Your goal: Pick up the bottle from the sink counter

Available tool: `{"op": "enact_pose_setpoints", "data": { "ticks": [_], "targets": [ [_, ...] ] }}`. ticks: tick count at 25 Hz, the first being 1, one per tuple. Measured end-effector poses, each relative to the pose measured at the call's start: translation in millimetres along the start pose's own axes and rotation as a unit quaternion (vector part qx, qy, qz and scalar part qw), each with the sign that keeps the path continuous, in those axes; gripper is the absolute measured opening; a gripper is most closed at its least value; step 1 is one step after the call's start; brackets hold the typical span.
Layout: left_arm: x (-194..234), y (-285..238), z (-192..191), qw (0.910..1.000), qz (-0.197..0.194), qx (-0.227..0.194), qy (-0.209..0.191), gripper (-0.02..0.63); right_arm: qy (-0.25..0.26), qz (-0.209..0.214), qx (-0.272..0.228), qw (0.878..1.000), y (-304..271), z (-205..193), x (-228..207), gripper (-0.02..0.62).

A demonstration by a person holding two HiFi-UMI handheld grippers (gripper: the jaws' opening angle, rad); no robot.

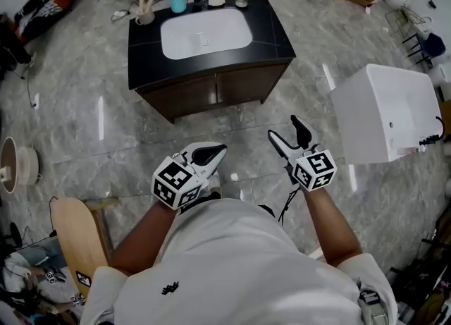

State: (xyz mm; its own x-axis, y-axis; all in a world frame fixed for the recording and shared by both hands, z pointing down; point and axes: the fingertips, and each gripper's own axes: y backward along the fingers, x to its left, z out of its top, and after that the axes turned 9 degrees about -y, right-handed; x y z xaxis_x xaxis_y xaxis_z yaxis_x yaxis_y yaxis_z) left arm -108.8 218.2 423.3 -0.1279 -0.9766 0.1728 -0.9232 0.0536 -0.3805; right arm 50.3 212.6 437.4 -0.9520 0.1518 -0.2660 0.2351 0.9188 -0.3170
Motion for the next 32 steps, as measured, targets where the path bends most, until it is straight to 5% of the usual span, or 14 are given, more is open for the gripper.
{"op": "enact_pose_setpoints", "data": {
  "ticks": [15, 32],
  "targets": [
    [110.1, -14.0, 21.5, 0.9999, 0.007, -0.009, 0.011, 0.006, -0.008, -0.006, 0.000, 1.000, -125.3, 56.9, -51.3, 0.417],
    [272.4, -122.7, 100.7, 0.9926, 0.115, 0.002, 0.039, 0.006, 0.026, 0.056, 0.047, 0.997, -317.4, 122.3, -223.9, 0.415]
  ]
}}
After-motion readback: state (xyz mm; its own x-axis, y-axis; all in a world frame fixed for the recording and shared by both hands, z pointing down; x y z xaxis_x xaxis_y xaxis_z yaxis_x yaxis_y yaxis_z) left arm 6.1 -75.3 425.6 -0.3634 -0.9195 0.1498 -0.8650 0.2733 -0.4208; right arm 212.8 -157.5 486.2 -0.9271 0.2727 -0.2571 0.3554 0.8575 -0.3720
